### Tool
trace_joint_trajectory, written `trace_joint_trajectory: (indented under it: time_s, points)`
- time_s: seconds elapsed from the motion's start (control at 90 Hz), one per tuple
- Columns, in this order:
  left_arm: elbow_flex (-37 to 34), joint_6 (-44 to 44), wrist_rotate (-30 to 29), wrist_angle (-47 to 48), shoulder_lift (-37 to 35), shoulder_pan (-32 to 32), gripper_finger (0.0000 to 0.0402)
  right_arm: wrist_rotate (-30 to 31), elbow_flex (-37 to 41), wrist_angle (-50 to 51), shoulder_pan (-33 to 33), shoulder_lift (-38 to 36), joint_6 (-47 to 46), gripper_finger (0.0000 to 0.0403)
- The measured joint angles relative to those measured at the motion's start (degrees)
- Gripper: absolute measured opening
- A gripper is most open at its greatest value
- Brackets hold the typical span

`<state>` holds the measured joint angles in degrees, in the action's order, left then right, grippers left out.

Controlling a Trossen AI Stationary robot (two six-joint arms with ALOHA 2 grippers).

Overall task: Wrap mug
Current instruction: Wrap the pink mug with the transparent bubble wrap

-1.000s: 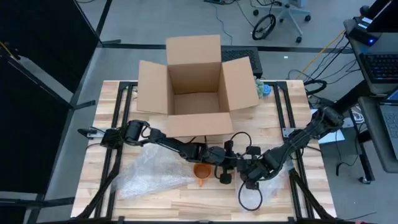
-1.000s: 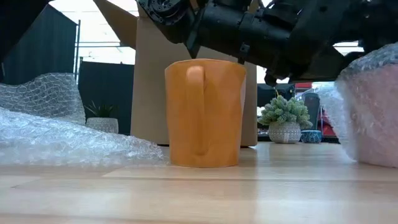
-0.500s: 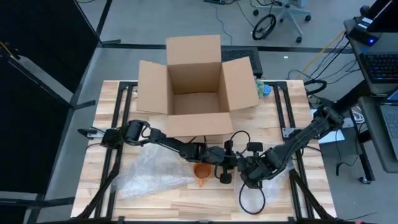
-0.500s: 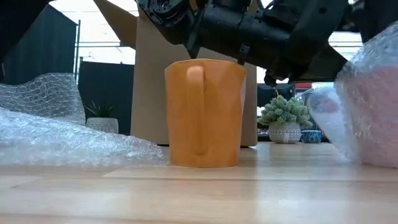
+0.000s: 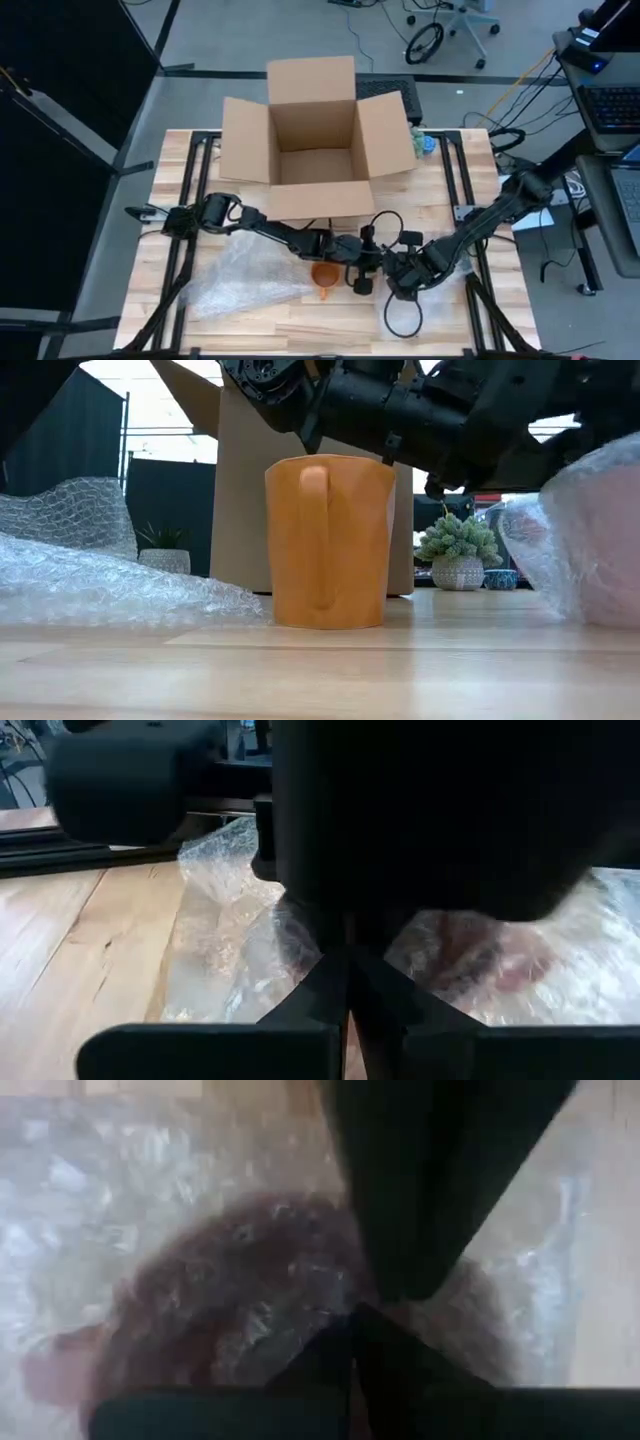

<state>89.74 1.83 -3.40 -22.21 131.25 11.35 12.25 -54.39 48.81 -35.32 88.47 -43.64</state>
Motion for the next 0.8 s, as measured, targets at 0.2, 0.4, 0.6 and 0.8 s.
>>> trace_joint_trajectory:
  time_s: [0.2,0.4,0.6,0.8]
  points:
    - [1.4,0.11,3.12,0.93,-0.02,0.57,0.0,-0.46,0.34,-1.0,-0.16,0.09,0.52,0.0]
    - [1.77,3.08,9.79,0.75,0.03,0.93,0.0,-0.44,0.34,-1.35,-0.14,0.07,0.66,0.0]
    - [1.9,3.08,6.61,-1.0,0.05,-0.65,0.0,-0.24,0.34,-2.18,-0.14,0.07,0.89,0.0]
    - [2.14,0.22,8.72,-2.85,2.31,-2.28,0.0,-0.39,0.31,-2.77,-0.08,0.04,-2.32,0.0005]
